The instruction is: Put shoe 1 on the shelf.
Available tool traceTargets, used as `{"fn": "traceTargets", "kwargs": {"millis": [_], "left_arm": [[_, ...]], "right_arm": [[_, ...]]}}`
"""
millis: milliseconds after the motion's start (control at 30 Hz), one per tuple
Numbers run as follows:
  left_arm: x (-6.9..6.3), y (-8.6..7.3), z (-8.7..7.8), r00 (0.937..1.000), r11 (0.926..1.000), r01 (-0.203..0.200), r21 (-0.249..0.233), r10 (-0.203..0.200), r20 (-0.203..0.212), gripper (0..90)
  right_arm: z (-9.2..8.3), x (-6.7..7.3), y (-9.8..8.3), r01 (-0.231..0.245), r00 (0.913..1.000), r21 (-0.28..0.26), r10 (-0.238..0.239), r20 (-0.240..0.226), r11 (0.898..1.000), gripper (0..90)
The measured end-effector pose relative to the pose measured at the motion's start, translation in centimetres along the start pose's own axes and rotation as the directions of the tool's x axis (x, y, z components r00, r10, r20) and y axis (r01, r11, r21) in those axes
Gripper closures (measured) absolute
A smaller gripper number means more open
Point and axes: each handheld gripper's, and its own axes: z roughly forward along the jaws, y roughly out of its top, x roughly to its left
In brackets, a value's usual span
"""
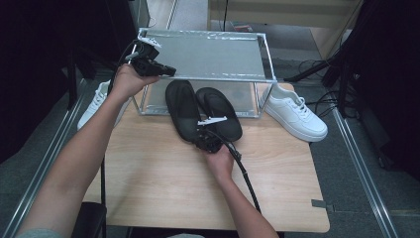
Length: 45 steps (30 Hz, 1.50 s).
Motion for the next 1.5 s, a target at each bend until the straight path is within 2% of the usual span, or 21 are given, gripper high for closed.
{"fn": "traceTargets", "kwargs": {"millis": [100,233,300,500,700,733,833,1033,1167,1400,1500], "left_arm": [[0.0,0.1,0.0,1.0,1.0,-0.006,0.007,0.006,-0.002,89.8],[0.0,0.1,0.0,1.0,0.9999,-0.009,0.011,0.009,-0.002,89.8],[0.0,0.1,0.0,1.0,1.0,-0.006,0.007,0.006,0.001,89.8],[0.0,0.1,0.0,1.0,1.0,-0.003,0.007,0.003,0.0,89.8],[0.0,0.1,0.0,1.0,1.0,0.001,0.006,-0.001,-0.002,89.9],[-0.1,0.1,0.0,1.0,1.0,0.003,0.007,-0.003,-0.005,89.8],[-0.1,0.1,0.0,1.0,0.9999,0.0,0.012,0.0,-0.008,89.8],[-0.1,0.1,0.0,0.9999,0.9999,0.014,0.009,-0.014,-0.002,89.8],[0.1,0.0,0.0,0.9994,0.9995,0.033,0.002,-0.033,0.006,89.8],[0.1,0.0,0.0,0.9994,0.9994,0.034,0.002,-0.034,0.003,89.9],[0.0,-0.1,0.0,0.9994,0.9994,0.036,-0.001,-0.036,0.0,89.9]], "right_arm": [[0.4,0.3,0.7,0.019,0.9997,0.005,-0.019,0.016,1.0,89.4],[0.8,0.4,1.3,0.015,0.9999,-0.011,-0.015,0.009,1.0,89.8],[0.7,0.4,1.3,0.005,1.0,-0.016,-0.005,-0.003,1.0,90.0],[-0.4,0.4,0.7,0.019,0.9997,-0.023,-0.019,-0.012,1.0,90.0],[-0.6,0.0,0.0,0.042,0.9983,-0.023,-0.041,0.042,0.999,90.0],[-0.5,-0.1,0.2,0.042,0.9984,-0.024,-0.041,0.039,0.999,90.0],[0.2,-0.1,0.8,0.041,0.998,-0.023,-0.04,0.049,0.999,90.0],[1.8,-0.1,2.2,0.005,0.9989,-0.024,-0.004,0.046,1.0,90.0],[3.1,0.1,3.4,0.043,0.9962,-0.025,-0.041,0.077,0.999,90.0],[4.9,0.4,5.2,0.034,0.9962,-0.02,-0.032,0.081,0.999,90.0],[5.7,0.6,6.0,0.062,0.9936,-0.003,-0.062,0.095,0.998,90.0]]}}
